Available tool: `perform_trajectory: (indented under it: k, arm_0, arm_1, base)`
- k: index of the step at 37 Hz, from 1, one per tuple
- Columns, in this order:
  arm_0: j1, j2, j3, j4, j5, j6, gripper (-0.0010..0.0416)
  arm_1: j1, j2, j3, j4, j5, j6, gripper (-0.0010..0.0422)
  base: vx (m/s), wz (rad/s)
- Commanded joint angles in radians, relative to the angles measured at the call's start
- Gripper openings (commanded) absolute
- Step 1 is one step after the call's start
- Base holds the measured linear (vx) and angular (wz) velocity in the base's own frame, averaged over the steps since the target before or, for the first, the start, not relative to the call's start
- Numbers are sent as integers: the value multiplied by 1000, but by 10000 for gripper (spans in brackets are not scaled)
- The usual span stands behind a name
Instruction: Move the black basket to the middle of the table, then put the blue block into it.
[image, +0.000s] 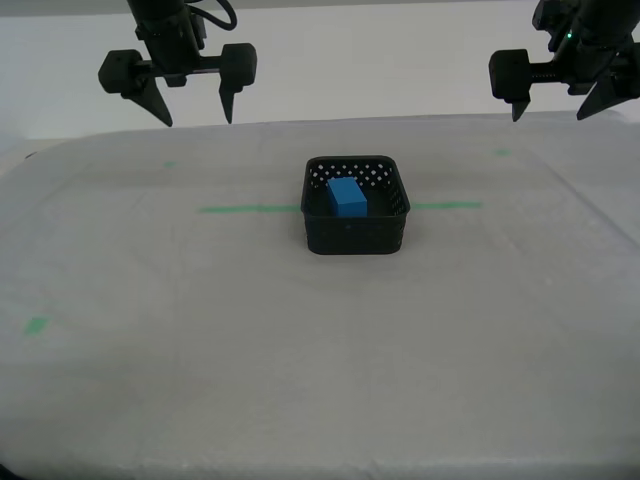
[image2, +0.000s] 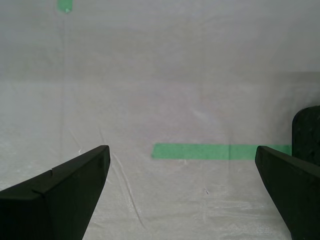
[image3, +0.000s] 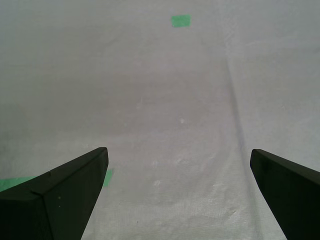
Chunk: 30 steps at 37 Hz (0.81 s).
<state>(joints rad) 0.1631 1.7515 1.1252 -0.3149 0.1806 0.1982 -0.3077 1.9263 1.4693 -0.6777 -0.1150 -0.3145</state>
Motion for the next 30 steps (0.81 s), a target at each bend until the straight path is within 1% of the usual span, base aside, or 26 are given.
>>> perform_trajectory:
  k: [1, 30]
  arm_0:
    - [0, -1, 0, 1, 2, 1, 398]
    - [0, -1, 0, 1, 2, 1, 399]
  arm_1:
    - [0, 0, 0, -9, -3, 14, 400]
    - [-1, -1, 0, -1, -3, 14, 400]
  base:
    - [0, 0]
    - [0, 0]
